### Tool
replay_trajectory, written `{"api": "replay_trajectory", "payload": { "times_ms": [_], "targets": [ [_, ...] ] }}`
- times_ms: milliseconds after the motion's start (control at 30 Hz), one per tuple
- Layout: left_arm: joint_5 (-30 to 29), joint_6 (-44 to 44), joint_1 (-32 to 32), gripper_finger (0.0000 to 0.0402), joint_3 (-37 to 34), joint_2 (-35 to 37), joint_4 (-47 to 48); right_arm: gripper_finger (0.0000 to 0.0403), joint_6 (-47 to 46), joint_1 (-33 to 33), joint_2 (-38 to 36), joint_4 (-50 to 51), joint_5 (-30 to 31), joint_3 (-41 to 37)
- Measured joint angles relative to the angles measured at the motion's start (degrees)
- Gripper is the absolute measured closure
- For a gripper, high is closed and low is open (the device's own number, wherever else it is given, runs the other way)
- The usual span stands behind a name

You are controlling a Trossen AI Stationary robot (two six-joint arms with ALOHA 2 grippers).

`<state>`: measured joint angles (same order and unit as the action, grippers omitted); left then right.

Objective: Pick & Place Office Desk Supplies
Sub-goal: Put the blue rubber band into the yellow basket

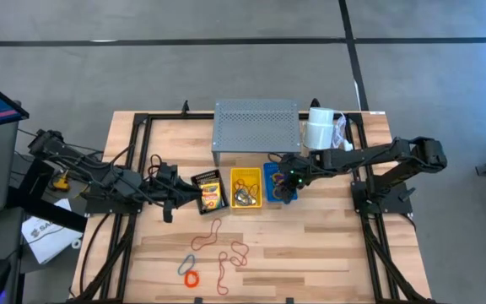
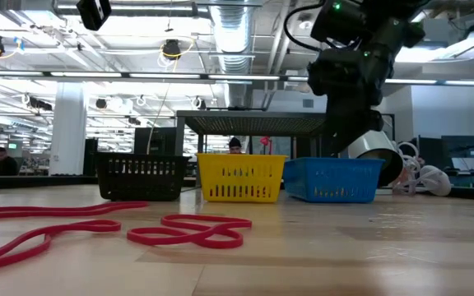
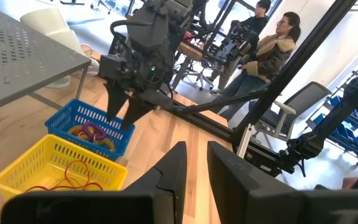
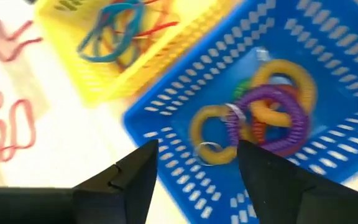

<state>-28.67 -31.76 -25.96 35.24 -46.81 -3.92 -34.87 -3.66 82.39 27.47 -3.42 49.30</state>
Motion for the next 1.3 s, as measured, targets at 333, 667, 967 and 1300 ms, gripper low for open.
{"api": "replay_trajectory", "payload": {
  "times_ms": [333,667,967,1300],
  "targets": [
    [0.0,-0.2,0.0,0.0343,0.0,0.0,0.0,0.0226,1.9,5.4,0.0,-0.6,-1.3,7.2],
    [15.6,7.2,0.0,0.0343,0.0,-2.3,-0.1,0.0267,6.8,16.3,0.0,0.5,3.8,20.0],
    [23.9,7.0,-0.8,0.0343,2.9,-13.7,5.7,0.0296,4.5,21.4,0.0,3.4,6.9,23.2],
    [32.6,-1.6,-1.9,0.0363,9.5,-27.2,30.6,0.0297,0.8,25.6,0.0,7.2,12.9,23.2]
  ]
}}
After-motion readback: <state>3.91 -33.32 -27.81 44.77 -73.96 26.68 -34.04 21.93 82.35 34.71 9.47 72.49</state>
